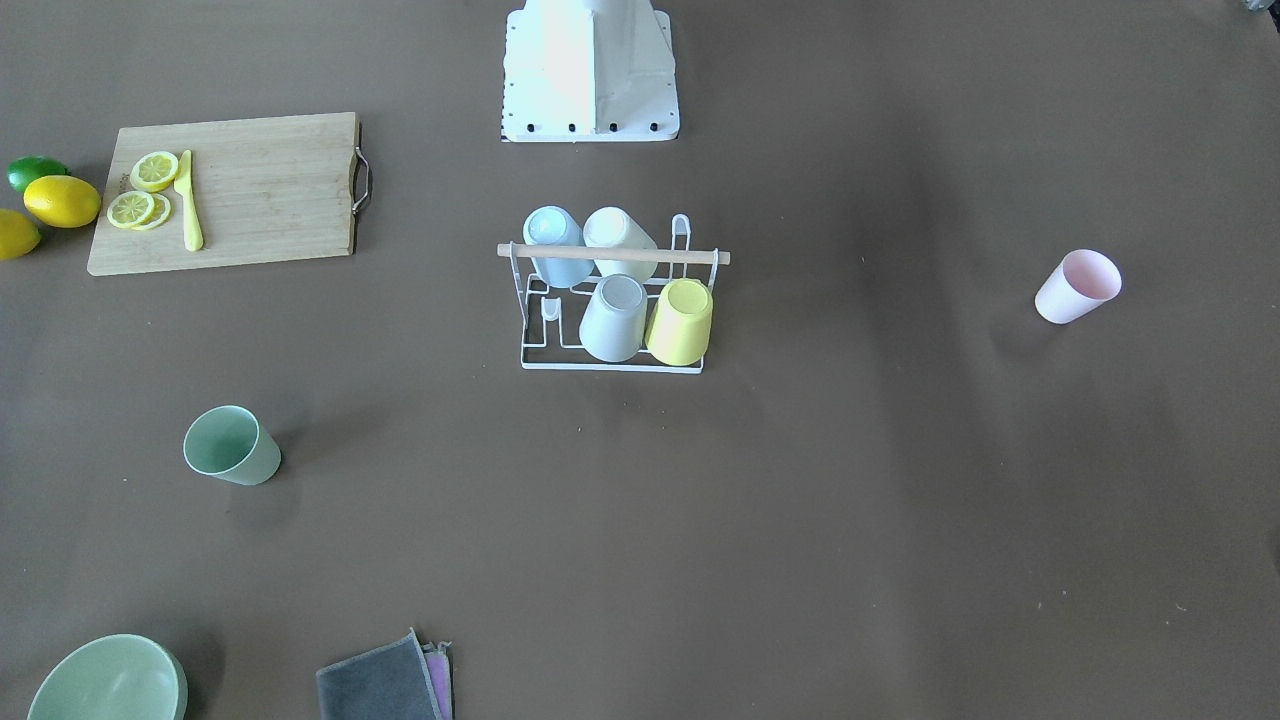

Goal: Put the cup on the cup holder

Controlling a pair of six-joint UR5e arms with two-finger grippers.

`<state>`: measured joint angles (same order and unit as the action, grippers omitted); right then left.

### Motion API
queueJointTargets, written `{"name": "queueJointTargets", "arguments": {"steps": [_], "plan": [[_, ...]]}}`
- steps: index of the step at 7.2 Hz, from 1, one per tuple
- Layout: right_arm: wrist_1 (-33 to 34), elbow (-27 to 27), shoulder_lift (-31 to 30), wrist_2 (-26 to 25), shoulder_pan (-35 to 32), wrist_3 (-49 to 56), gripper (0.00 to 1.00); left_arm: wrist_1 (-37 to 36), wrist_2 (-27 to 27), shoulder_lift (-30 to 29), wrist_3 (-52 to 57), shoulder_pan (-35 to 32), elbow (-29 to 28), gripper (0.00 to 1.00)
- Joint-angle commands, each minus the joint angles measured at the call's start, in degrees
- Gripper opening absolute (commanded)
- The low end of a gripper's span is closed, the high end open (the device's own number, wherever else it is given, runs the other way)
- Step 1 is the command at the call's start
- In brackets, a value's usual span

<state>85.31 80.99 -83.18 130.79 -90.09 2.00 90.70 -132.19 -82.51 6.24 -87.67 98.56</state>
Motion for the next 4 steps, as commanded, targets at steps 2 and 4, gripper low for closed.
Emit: {"name": "queueJointTargets", "arguments": {"steps": [2,4], "plan": [[-0.1,-0.1,0.0,0.1,0.0,0.0,1.0,0.0,0.0,0.2,-0.1,0.0,-0.1,0.99],[-0.3,0.0,-0.1,0.1,0.0,0.0,1.0,0.3,-0.1,0.5,-0.2,0.0,0.2,0.99]]}}
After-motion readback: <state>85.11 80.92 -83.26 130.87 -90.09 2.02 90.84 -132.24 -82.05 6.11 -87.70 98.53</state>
